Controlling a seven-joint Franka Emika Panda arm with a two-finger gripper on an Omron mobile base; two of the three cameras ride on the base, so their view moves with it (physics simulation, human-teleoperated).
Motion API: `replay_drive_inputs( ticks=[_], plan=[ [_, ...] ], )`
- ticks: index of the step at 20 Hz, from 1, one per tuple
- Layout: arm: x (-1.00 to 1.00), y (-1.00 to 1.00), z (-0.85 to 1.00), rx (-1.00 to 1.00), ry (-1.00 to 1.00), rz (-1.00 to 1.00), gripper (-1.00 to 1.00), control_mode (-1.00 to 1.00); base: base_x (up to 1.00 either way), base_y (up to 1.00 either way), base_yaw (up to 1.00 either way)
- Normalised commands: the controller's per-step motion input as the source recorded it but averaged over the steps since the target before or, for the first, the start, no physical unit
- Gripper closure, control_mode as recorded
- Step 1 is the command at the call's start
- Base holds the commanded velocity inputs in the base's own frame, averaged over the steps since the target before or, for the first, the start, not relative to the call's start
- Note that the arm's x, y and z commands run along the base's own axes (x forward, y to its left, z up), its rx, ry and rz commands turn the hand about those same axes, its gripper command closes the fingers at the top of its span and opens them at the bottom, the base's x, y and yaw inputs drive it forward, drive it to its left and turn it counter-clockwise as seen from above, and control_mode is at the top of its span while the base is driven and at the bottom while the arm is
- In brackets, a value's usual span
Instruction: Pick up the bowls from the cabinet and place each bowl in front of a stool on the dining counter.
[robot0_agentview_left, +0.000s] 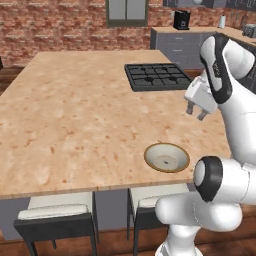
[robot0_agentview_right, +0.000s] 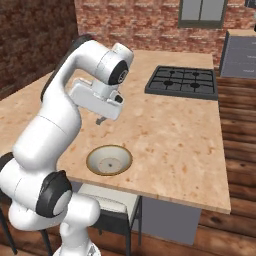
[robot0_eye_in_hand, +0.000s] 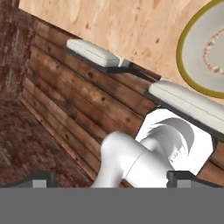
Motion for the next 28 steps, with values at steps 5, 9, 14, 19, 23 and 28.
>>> replay_drive_inputs(
  ticks=[5, 9, 14, 19, 23, 28],
  plan=[
    [-0.26, 0.06, 0.07, -0.07, -0.01, -0.25, -1.00, -1.00, 0.00, 0.00, 0.00],
    [-0.01, 0.09, 0.00, -0.47, 0.00, -0.22, -1.00, -1.00, 0.00, 0.00, 0.00],
    [-0.07, 0.01, 0.00, -0.58, -0.02, -0.19, -1.00, -1.00, 0.00, 0.00, 0.00],
    [-0.15, -0.09, -0.09, -0.15, -0.07, -0.14, -1.00, -1.00, 0.00, 0.00, 0.00],
    [-0.14, -0.06, -0.03, 0.05, 0.00, -0.20, -1.00, -1.00, 0.00, 0.00, 0.00],
    [-0.29, 0.00, -0.02, 0.08, -0.05, -0.21, -1.00, -1.00, 0.00, 0.00, 0.00]
  ],
)
